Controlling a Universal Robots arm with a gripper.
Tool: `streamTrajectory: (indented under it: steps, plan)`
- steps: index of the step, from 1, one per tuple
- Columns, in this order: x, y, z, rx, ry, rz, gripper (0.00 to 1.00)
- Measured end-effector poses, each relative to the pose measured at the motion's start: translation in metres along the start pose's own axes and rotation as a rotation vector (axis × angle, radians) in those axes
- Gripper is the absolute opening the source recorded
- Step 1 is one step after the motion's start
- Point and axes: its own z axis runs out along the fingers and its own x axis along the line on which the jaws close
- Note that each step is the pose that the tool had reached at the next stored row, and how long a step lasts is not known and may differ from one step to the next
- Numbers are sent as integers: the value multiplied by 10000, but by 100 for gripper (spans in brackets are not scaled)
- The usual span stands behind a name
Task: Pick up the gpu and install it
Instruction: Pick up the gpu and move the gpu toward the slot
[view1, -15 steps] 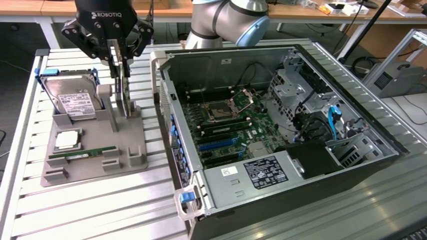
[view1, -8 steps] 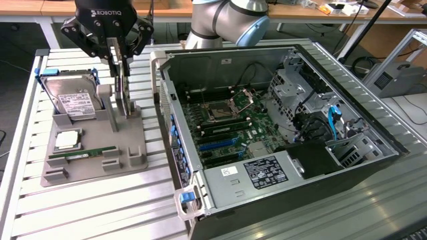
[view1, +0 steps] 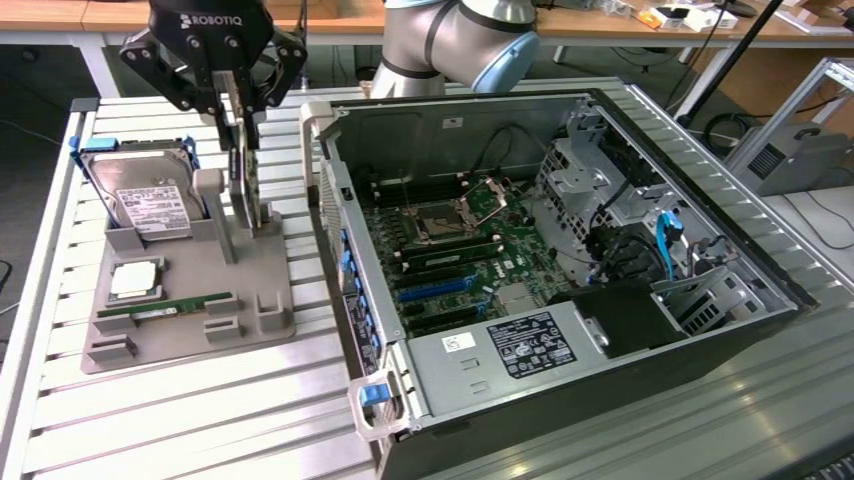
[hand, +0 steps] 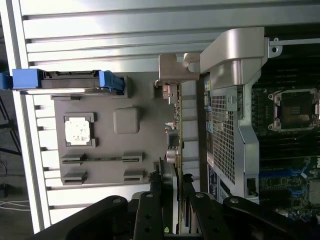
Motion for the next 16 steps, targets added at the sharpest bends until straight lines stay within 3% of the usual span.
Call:
streamTrajectory:
  steps: [16]
  plan:
    - [-2, -3, -67, 3, 0, 0, 27]
